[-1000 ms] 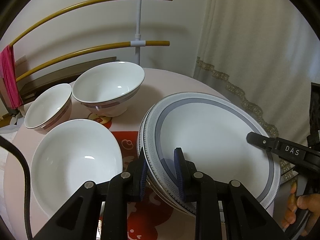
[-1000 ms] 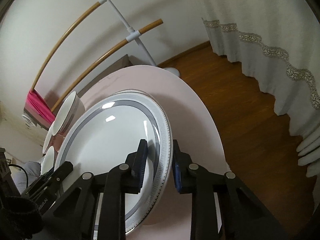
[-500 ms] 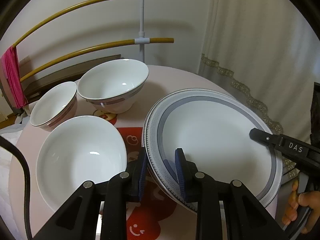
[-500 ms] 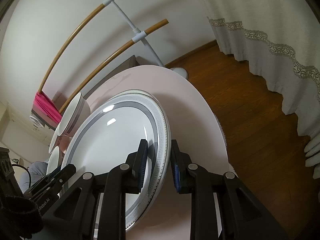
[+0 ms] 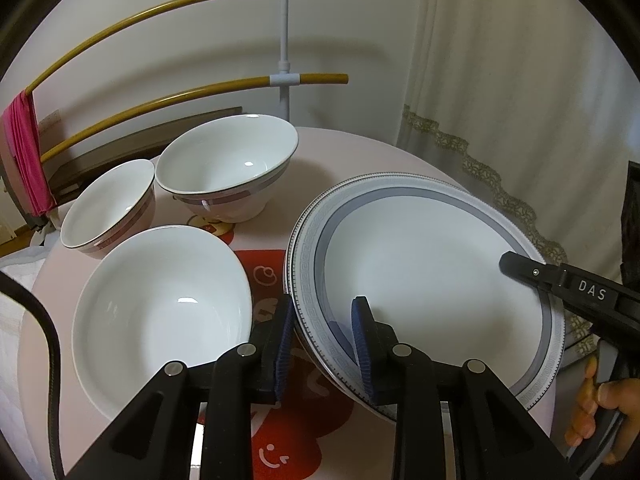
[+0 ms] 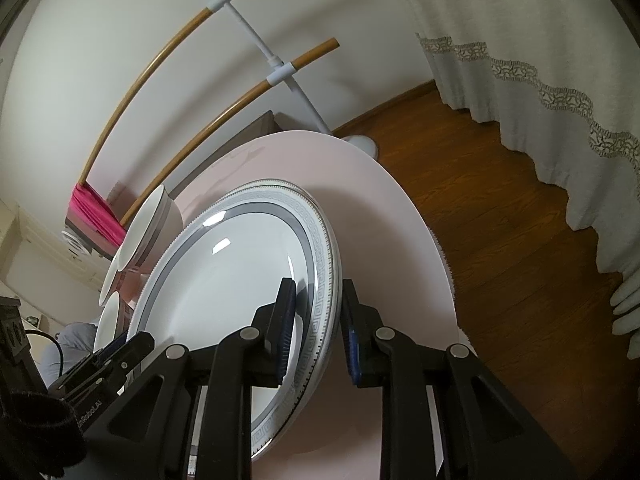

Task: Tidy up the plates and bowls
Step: 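Lower the plate onto the stack and open the right gripper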

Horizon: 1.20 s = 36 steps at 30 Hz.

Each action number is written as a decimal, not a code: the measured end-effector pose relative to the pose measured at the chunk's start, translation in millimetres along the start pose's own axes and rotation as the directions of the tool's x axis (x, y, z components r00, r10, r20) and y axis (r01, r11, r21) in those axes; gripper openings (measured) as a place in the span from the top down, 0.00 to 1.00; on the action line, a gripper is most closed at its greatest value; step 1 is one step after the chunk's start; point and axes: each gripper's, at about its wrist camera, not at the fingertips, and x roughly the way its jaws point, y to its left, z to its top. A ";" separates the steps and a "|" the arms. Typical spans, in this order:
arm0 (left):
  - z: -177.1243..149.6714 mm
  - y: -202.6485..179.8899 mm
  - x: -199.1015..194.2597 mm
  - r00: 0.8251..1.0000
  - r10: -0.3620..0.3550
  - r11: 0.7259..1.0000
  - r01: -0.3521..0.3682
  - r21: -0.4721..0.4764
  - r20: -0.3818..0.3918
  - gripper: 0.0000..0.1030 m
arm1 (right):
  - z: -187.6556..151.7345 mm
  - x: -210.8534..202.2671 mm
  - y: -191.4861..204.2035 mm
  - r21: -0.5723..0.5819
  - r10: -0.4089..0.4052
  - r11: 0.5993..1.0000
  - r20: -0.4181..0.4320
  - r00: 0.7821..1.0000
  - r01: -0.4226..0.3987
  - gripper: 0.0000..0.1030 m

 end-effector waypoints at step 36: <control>-9.5 10.0 -44.2 0.994 -0.073 0.996 0.076 -0.037 0.084 0.53 | -10.2 -5.0 36.0 -0.049 -0.198 0.979 0.006 0.980 0.198 0.67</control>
